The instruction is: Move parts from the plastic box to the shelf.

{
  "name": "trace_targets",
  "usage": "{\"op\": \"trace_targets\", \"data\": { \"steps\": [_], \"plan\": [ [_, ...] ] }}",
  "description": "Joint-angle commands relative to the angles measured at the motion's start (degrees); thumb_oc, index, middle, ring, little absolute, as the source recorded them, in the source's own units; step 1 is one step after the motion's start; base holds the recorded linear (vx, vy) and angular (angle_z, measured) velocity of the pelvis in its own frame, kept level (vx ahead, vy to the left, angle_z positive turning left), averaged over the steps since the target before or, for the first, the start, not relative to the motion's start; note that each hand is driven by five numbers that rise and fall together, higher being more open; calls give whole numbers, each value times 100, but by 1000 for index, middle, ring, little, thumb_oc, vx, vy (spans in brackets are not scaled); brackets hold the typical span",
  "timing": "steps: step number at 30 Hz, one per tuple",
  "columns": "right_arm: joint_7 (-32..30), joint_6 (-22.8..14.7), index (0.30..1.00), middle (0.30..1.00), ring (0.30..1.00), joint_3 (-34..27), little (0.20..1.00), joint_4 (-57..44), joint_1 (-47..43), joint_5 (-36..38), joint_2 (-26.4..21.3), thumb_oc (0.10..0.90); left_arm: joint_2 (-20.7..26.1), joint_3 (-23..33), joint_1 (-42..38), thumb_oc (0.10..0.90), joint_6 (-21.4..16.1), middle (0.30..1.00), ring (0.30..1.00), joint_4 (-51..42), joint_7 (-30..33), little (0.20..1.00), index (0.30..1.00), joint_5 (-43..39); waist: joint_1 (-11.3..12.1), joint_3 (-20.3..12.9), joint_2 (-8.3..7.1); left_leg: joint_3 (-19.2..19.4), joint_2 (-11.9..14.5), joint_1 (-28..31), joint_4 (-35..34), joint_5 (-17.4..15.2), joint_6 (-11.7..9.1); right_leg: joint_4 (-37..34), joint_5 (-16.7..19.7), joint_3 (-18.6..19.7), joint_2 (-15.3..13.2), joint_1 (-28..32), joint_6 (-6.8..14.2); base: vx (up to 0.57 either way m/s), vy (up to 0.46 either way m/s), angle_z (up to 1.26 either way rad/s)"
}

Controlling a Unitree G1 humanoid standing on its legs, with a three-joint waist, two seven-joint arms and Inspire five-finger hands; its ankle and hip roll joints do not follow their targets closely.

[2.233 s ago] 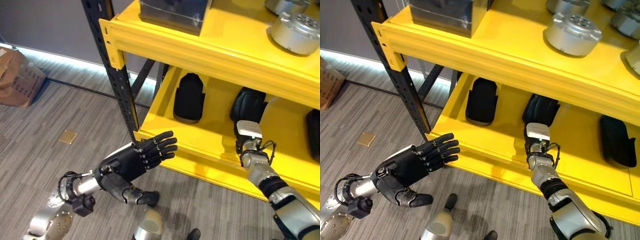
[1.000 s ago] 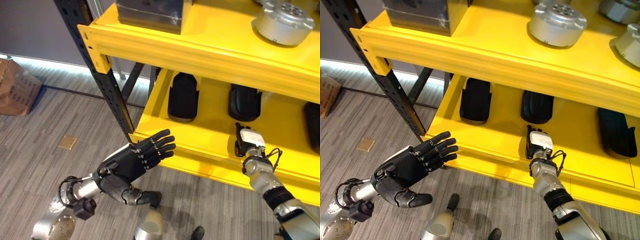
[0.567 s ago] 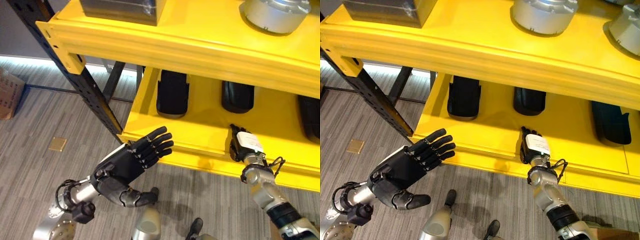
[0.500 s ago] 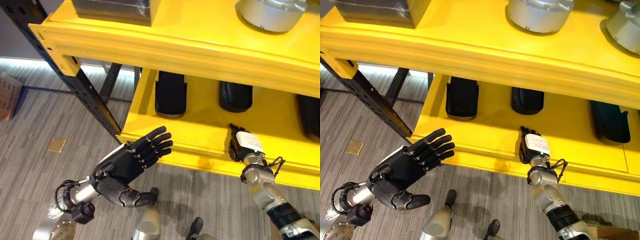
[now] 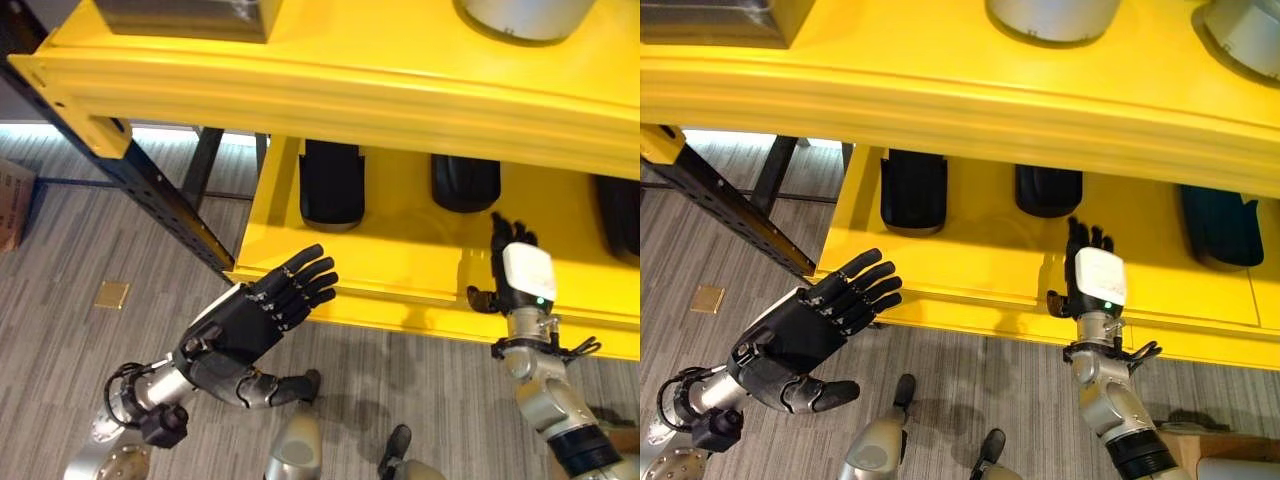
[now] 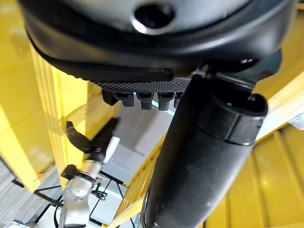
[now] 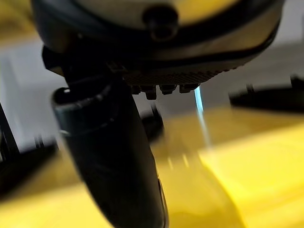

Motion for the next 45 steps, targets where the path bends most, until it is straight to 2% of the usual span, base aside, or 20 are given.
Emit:
{"op": "trace_targets", "data": {
  "steps": [1,9,17,24,27,31,32,37,39,43,45],
  "plan": [
    [-603,-276,1000,1000,1000,-239,1000,-336,-560,13,-732,900,-143,143,44,900,-577,1000,1000,-714,-35,1000,1000,-657,-80,-479,189,-126,-57,-64,524,-701,283,949,-525,-155,128,-329,-177,0,0,0],
    [-549,-355,1000,1000,1000,-183,1000,-147,-1115,212,-905,900,37,16,129,900,-571,1000,1000,-734,-36,1000,1000,-808,-21,-511,259,-186,-55,-41,601,-728,259,1050,-627,-202,126,-290,-239,9,-4,0],
    [-6,-267,1000,1000,1000,251,1000,320,-2080,509,-1070,900,177,-245,14,900,-542,1000,1000,-716,40,1000,1000,-834,126,-480,288,-277,-44,-80,636,-719,213,1086,-672,-274,151,-293,-273,8,-11,1],
    [268,-415,1000,1000,1000,826,1000,1585,-2948,651,-1087,900,390,-458,-230,900,-451,1000,1000,-579,-28,1000,1000,-828,373,-303,274,-486,-29,-242,689,-672,170,1282,-783,-428,240,-377,-367,0,-72,10],
    [484,-341,1000,1000,1000,1049,1000,1986,-3208,661,-1124,900,489,-463,-353,900,-496,1000,1000,-493,-95,1000,1000,-892,437,-193,258,-554,-43,-340,685,-638,152,1249,-753,-466,266,-424,-373,-82,-85,16],
    [632,-378,1000,1000,1000,1600,1000,2858,-3699,964,-1214,900,677,-467,-576,900,-611,1000,1000,-355,-203,1000,1000,-969,581,-10,175,-660,-46,-529,602,-553,132,1200,-708,-585,324,-545,-386,-107,-107,15],
    [755,-387,1000,1000,1000,1737,1000,3171,-3882,1232,-1210,900,719,-474,-676,900,-587,1000,1000,-298,-235,1000,1000,-976,630,43,147,-699,-48,-582,588,-532,122,1238,-721,-638,341,-587,-403,-74,-98,11],
    [779,-233,1000,1000,1000,2170,1000,4218,-4452,1703,-1176,900,788,-480,-963,900,-436,1000,1000,-244,-261,1000,1000,-940,790,128,79,-790,-86,-684,534,-488,118,1237,-704,-774,373,-638,-437,-22,-67,13],
    [787,-204,1000,1000,1000,2202,1000,4323,-4523,1743,-1170,900,796,-476,-1007,900,-409,1000,1000,-236,-283,1000,1000,-941,807,140,71,-793,-97,-694,514,-482,122,1224,-692,-789,377,-648,-438,-21,-20,9],
    [1024,-78,1000,1000,1000,2300,1000,4642,-4698,1934,-1186,900,804,-403,-1110,900,-290,1000,1000,-219,-345,1000,1000,-969,860,168,63,-811,-125,-722,487,-470,123,1238,-688,-843,366,-673,-444,0,-1,1],
    [1363,105,1000,1000,1000,2338,1000,4966,-4771,2069,-1188,900,788,-340,-1155,900,-172,1000,1000,-246,-374,1000,1000,-959,913,187,45,-804,-144,-700,465,-475,120,1243,-691,-852,360,-658,-440,2,-5,2]
  ]
}}
